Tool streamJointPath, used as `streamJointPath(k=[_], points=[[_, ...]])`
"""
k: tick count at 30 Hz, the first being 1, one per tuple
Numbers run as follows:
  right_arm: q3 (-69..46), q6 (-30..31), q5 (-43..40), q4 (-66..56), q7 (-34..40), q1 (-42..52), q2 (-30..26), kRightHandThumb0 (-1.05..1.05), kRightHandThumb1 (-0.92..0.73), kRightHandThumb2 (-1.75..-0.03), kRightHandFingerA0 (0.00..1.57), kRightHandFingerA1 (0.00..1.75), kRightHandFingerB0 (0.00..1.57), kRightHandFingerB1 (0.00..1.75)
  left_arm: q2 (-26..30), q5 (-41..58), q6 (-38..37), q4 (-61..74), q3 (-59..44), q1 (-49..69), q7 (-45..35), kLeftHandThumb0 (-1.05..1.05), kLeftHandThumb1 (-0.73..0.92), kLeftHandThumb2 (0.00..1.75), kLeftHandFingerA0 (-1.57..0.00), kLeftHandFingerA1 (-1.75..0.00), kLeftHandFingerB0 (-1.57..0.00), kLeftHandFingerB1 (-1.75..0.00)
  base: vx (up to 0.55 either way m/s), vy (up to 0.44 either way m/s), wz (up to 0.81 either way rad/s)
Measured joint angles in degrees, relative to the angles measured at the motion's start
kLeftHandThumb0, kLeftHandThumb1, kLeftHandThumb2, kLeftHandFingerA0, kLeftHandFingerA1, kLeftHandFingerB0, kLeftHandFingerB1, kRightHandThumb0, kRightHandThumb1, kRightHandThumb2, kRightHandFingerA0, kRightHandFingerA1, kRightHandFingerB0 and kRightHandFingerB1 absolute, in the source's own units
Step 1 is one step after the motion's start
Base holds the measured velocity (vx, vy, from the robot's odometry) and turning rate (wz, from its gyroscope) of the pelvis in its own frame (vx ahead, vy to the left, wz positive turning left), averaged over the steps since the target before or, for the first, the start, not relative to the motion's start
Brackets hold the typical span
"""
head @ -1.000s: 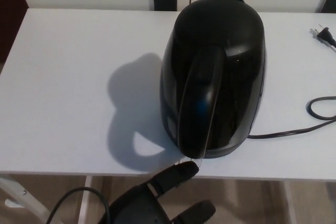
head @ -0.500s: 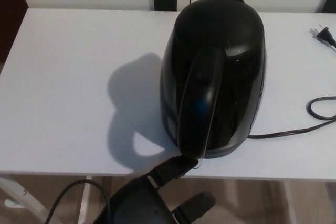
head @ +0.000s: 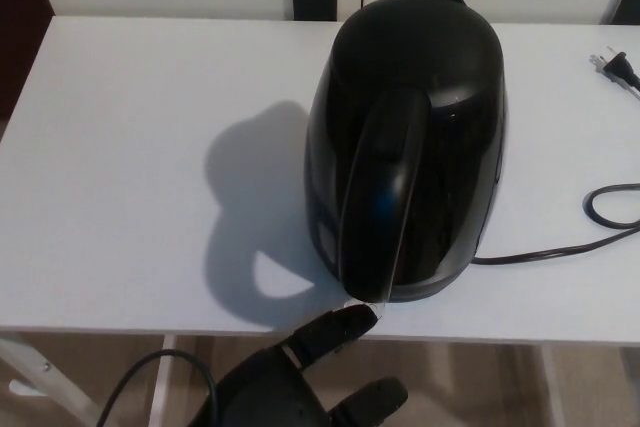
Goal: The robot walk towards a table in front and click the button on the base of the boilling pot using its left middle finger
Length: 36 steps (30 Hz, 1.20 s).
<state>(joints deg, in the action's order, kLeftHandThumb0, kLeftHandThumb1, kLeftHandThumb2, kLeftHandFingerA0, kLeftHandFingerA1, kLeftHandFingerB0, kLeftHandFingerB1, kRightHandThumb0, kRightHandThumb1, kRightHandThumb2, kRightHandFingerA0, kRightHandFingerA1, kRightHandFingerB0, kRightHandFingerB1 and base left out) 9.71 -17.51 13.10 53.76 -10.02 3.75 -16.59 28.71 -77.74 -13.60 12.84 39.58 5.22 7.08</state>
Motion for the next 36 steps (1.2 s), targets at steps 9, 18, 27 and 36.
streamJointPath(k=[9,18,27,36], points=[[0.11,0.00,0.10,-0.18,-0.04,-0.14,0.00,0.13,-0.79,-1.21,0.24,0.58,0.22,0.58,-0.74,0.04,0.01,-3.35,0.63,-0.31,0.82,-0.62,0.66,0.61,-0.18,-0.28,-0.17,-0.27,0.00,0.000,0.00],[0.30,0.07,0.31,-0.66,0.17,-0.20,0.00,0.13,-0.80,-1.22,0.23,0.58,0.22,0.58,-1.20,0.05,0.01,-4.75,0.77,-0.64,1.97,-0.35,0.45,1.00,0.00,-0.49,0.00,-0.48,0.00,0.000,0.00],[0.46,-0.03,0.37,-0.62,0.15,-0.20,-0.01,0.12,-0.80,-1.22,0.25,0.59,0.22,0.58,2.14,0.54,-0.61,1.77,1.13,5.65,1.12,-0.64,0.69,0.62,-0.18,-0.27,-0.17,-0.27,0.00,0.000,0.00],[0.81,-0.09,0.44,-0.13,0.03,-0.07,-0.12,0.13,-0.79,-1.20,0.23,0.57,0.21,0.57,11.74,7.12,-4.70,7.73,0.47,20.86,-0.13,-0.65,0.76,0.63,-0.25,-0.29,-0.19,-0.27,0.00,0.000,0.00]])
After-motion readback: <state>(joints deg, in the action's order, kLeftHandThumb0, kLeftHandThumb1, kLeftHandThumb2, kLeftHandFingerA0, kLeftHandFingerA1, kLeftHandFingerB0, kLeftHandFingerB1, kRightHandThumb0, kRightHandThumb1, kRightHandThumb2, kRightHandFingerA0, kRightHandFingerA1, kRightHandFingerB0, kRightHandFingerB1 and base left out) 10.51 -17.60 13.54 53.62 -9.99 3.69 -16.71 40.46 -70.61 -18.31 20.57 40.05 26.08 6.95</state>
